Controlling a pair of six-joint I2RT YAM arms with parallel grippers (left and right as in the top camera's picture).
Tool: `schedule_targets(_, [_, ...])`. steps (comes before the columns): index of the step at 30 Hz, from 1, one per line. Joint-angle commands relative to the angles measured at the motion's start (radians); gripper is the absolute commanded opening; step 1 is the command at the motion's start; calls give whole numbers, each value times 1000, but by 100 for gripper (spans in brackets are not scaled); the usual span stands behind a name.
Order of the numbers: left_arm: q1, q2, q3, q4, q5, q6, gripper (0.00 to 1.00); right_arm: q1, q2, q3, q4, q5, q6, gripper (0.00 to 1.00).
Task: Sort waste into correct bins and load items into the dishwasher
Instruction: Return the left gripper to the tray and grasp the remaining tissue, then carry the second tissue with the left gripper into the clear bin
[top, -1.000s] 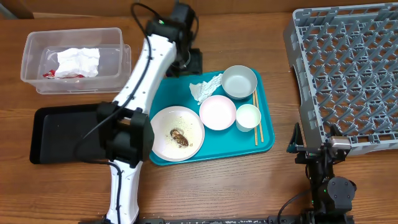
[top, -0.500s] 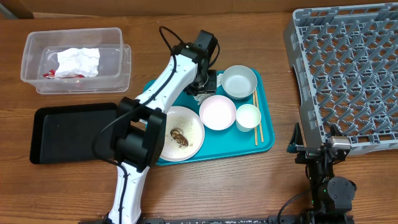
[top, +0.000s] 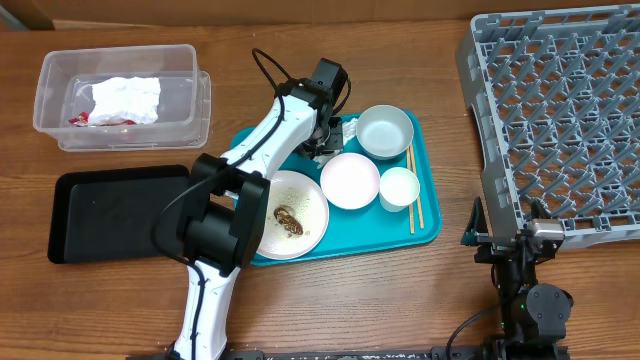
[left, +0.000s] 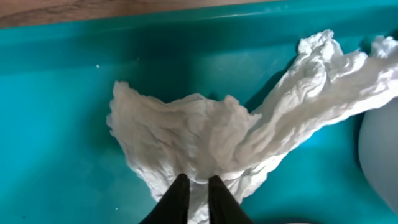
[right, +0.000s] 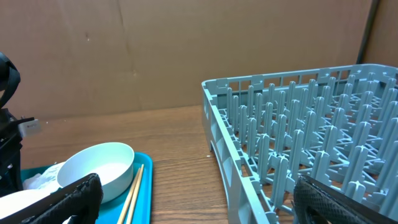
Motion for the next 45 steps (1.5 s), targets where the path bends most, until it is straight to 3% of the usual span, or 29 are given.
schedule_targets(1, [-2,-12,-11,2,-23,-3,12,-2,-10,-11,5,6,-3,100])
schedule_targets(4, [-2,-11,-13,3,-23,-3,11,-2,-10,-11,5,6,-3,100])
schedule_targets(6, [-2,-11,-15,5,-23,-3,4,-2,-10,-11,5,6,-3,100])
schedule_targets(12, [0,-13,-18,0,-23,-3,4,-2,-10,-11,5,6,-3,100])
schedule_targets(22, [118,-86,275,-241,1,-2,4,-2,-10,-11,5,6,-3,100])
schedule_targets(27, [150,-90,290,-296,33,12,4,-2,-10,-11,5,6,-3,100])
schedule_targets(28, [150,-87,284,-301,37,12,12,-2,-10,-11,5,6,-3,100])
schedule_targets(30, [147,-81,264,-296,68,13,68,-2,-10,-11,5,6,-3,100])
schedule_targets(31, [143,-78,245,-282,94,14,82,-2,-10,-11,5,6,-3,100])
schedule_targets(32, [136,-77,222,-262,126,29,86,-2,-10,-11,5,6,-3,100])
schedule_targets(35, [103,-71,134,-175,190,61,88,-2,-10,-11,5,6,-3,100])
schedule_targets(40, [46,-65,-13,-6,182,47,81,-2,-10,-11,5,6,-3,100])
schedule_targets(45, [4,-65,-89,76,42,-3,72,-2,-10,-11,5,6,-3,100])
